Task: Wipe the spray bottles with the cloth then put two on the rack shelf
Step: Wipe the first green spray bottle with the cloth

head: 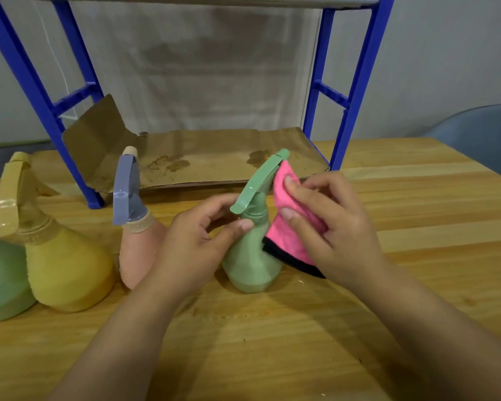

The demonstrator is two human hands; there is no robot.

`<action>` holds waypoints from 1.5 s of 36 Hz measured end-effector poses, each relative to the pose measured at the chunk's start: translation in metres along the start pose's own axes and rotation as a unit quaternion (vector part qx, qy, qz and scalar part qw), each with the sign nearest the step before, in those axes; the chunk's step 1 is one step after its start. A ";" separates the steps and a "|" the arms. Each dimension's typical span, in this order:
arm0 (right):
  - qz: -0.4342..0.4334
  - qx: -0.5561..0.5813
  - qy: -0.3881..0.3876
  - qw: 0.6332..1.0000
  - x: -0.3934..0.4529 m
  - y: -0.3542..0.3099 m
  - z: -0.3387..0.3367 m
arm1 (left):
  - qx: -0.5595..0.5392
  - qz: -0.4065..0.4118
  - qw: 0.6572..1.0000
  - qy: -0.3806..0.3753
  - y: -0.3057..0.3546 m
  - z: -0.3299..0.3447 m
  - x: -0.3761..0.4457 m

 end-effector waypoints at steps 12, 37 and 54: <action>-0.050 -0.061 -0.006 0.997 -0.007 -0.002 0.001 | 0.011 -0.015 0.998 0.058 0.000 0.001 0.003; 0.032 -0.122 -0.037 0.991 -0.015 0.023 0.002 | -0.001 -0.015 0.998 0.060 -0.004 0.000 0.001; -0.027 -0.122 -0.011 0.992 -0.001 -0.002 -0.007 | -0.010 -0.006 0.998 0.059 -0.002 -0.001 0.001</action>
Point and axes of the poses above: each hand's wrist, its own x-axis towards the middle knuckle, its own z-axis out of the palm, y = z × x, the point moved 8 cm from there along x, towards the middle knuckle, and after that the axes turned 14 degrees about z, right-handed, at the moved point
